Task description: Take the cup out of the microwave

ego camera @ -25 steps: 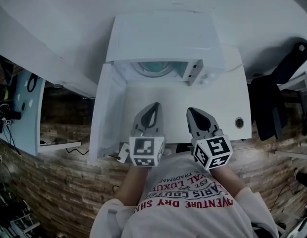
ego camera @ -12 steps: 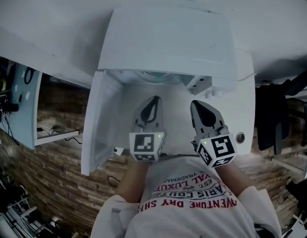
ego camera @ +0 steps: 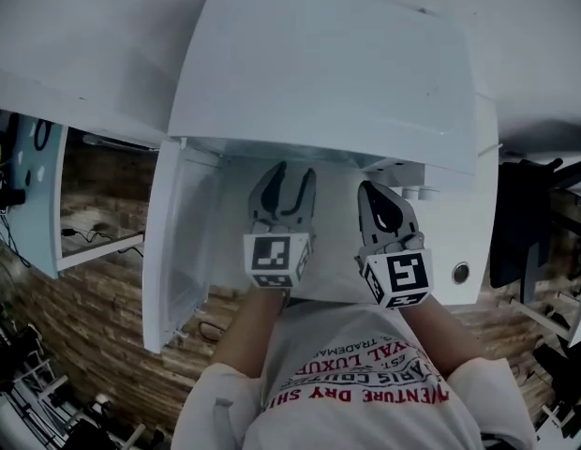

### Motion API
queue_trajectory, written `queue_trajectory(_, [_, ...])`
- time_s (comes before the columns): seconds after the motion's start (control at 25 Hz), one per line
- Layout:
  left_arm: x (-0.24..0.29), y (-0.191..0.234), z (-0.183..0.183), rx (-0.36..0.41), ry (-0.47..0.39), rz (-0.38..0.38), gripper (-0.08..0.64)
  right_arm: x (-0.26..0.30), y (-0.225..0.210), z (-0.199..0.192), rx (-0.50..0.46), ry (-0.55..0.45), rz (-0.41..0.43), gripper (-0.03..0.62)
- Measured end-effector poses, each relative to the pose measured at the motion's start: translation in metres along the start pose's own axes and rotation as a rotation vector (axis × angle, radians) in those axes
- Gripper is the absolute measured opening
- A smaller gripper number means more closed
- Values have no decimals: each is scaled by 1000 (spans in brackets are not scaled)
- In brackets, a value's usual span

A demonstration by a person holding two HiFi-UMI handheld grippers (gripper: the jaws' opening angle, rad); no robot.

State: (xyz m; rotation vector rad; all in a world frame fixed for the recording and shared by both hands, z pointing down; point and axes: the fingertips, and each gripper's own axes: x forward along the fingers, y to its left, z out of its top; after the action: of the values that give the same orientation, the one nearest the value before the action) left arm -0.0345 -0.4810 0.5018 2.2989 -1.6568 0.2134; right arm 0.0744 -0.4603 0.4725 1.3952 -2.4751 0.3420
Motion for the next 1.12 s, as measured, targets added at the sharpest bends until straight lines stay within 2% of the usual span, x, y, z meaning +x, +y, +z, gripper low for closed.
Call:
queue_trajectory(0.16, [29, 7, -1, 28, 7, -25, 270, 8, -1, -6, 0, 18, 12, 5])
queue_trajectory(0.28, [48, 16, 0, 60, 16, -11, 363, 9, -5, -10, 25, 34, -15, 5])
queue_trajectory(0.44, [63, 22, 1, 87, 41, 16, 421, 6, -5, -18, 68, 60, -24, 5])
queue_trajectory(0.84, [90, 16, 6, 126, 63, -6, 434, 3, -2, -29, 62, 102, -20, 5])
queue_trajectory(1.12, [98, 24, 7, 161, 67, 62, 433, 4, 0, -35, 67, 122, -14, 5])
